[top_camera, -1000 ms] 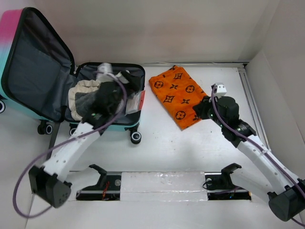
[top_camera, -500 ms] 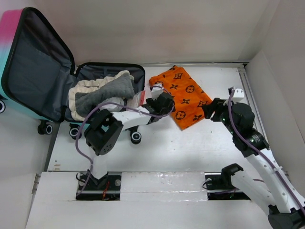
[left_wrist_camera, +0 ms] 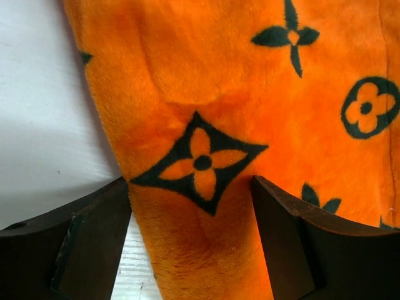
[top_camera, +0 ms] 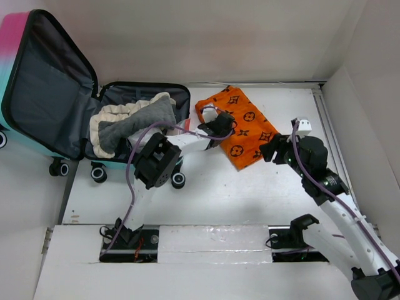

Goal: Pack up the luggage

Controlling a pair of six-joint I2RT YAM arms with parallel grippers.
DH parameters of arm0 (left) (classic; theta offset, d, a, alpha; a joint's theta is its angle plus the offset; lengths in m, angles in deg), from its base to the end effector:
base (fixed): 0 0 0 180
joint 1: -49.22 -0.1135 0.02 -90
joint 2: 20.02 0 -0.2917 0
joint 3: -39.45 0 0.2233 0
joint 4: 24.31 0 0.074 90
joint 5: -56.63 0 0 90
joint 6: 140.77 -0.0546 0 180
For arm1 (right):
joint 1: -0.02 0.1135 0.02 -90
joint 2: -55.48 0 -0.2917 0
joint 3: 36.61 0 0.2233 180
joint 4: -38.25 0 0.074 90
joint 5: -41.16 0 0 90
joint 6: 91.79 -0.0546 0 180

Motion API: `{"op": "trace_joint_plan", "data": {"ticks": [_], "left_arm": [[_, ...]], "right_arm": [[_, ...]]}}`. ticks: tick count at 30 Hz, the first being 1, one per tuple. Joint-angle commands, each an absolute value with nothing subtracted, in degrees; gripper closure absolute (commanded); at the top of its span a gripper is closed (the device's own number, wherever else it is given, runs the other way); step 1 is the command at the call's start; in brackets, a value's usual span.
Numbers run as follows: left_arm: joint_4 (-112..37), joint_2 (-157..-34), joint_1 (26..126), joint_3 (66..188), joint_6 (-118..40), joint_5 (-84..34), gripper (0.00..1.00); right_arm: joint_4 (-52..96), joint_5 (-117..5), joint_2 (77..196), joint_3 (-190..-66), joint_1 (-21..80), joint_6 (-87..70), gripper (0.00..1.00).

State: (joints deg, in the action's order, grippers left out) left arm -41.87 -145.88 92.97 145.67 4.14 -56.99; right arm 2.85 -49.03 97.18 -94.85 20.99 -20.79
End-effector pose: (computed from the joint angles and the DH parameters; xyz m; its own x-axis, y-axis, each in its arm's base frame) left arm 0.3763 -0.3299 0.1999 -0.5809 -0.4818 -0.6561 -0.1257 0.8494 -0.5125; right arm 0.1288 0.0495 0.3295 -0.4029 0.1943 -0.8944 -0.2429 0.9195 0.3091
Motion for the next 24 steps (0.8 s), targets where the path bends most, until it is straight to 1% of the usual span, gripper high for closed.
{"op": "trace_joint_plan", "data": {"ticks": [1, 2, 3, 5, 6, 8, 9, 10, 14, 17, 18, 21, 22, 24], "left_arm": [[-47.01, -147.55, 92.73, 145.13, 7.93, -56.4, 0.29], [-46.49, -147.55, 92.73, 145.12, 7.94, -56.4, 0.33], [-45.35, -147.55, 92.73, 145.12, 7.94, -55.87, 0.33], [-43.59, -148.25, 92.2, 146.34, 6.18, -53.95, 0.48], [-42.72, -149.99, 91.59, 147.22, 5.57, -50.98, 0.56], [-42.71, -151.41, 90.8, 150.55, 3.99, -50.07, 0.77], [-42.71, -152.72, 90.27, 151.62, 2.85, -48.15, 0.92], [-42.71, -153.34, 89.75, 152.76, 1.28, -47.0, 1.0], [-42.09, -153.87, 89.04, 157.42, -3.82, -44.62, 1.0], [-43.76, -151.68, 88.51, 163.47, -10.41, -42.96, 1.0], [-44.46, -150.98, 87.99, 167.41, -12.43, -42.95, 1.0], [-49.02, -148.08, 87.28, 174.11, -19.73, -42.95, 1.0], [-50.17, -147.29, 86.32, 178.13, -21.14, -42.25, 1.0], [-53.77, -144.92, 83.86, 181.67, -24.22, -40.06, 1.0]], "right_arm": [[5.35, -51.48, 96.7, -94.3, 20.5, -19.98, 0.35], [5.87, -51.48, 96.18, -94.3, 20.5, -19.98, 0.35], [5.87, -52.0, 96.18, -94.3, 20.5, -19.98, 0.35], [6.58, -52.79, 96.18, -94.3, 20.5, -20.51, 0.35], [6.58, -53.58, 96.18, -94.3, 20.5, -20.51, 0.35], [6.58, -54.29, 96.18, -94.91, 20.5, -20.51, 0.35], [6.58, -54.99, 95.57, -94.91, 20.5, -20.51, 0.35], [6.58, -55.0, 95.56, -94.91, 20.5, -20.51, 0.35], [7.1, -55.79, 94.07, -94.91, 21.12, -21.04, 0.35], [7.1, -55.79, 93.54, -94.91, 21.12, -21.04, 0.35], [7.1, -55.79, 94.24, -94.91, 21.12, -21.04, 0.35], [7.1, -56.4, 94.77, -95.44, 21.12, -21.04, 0.35], [7.1, -56.4, 94.77, -95.96, 21.12, -20.52, 0.35], [7.1, -56.4, 94.77, -95.97, 21.12, -20.51, 0.35]]}}
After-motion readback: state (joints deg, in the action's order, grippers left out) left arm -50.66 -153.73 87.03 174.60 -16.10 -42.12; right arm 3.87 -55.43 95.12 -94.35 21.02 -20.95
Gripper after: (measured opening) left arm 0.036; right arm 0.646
